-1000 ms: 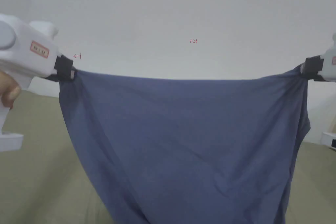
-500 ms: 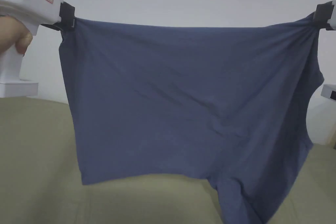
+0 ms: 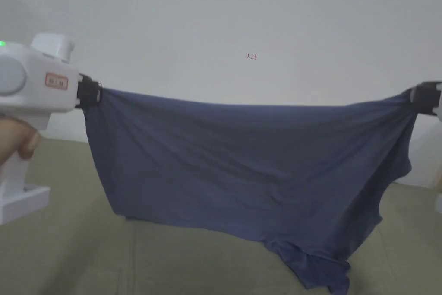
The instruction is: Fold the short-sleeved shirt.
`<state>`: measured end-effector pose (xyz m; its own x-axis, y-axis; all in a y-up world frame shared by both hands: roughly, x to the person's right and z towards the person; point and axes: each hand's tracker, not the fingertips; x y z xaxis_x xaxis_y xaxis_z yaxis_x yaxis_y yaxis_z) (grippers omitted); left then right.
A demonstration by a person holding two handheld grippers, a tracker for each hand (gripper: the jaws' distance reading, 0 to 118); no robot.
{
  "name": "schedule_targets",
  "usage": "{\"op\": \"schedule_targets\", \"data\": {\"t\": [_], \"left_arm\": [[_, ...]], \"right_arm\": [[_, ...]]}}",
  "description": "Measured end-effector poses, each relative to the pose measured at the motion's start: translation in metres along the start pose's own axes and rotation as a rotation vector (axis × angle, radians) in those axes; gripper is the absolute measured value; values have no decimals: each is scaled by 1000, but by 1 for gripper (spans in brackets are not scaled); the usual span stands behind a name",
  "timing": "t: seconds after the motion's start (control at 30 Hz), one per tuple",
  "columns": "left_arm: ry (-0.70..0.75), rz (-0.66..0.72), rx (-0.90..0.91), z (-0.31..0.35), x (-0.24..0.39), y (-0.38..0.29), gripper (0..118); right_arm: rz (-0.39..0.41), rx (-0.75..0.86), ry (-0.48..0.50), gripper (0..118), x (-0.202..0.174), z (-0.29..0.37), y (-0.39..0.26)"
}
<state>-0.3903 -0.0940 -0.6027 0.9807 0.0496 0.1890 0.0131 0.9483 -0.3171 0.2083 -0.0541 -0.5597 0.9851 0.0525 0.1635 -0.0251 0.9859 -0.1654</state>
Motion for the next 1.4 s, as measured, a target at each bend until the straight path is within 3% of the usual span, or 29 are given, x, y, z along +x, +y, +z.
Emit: {"op": "schedule_targets", "data": {"t": [0.33,0.7,0.87,1.0,1.4], "left_arm": [[-36,8,-81,43,8,-110,4],[-61,123,-160,120,21,-237,4],[-75,47,-206,147,28,-283,4],[-101,37,-225,157,16,-314,4],[-126,34,-315,193,13,-363,4]], "right_arm": [[-57,-146,23,11,19,62,-120],[-146,-272,40,11,34,153,-240],[-168,-327,33,11,43,192,-283],[-234,-320,18,11,51,225,-304],[-211,-406,-1,11,55,263,-353]]}}
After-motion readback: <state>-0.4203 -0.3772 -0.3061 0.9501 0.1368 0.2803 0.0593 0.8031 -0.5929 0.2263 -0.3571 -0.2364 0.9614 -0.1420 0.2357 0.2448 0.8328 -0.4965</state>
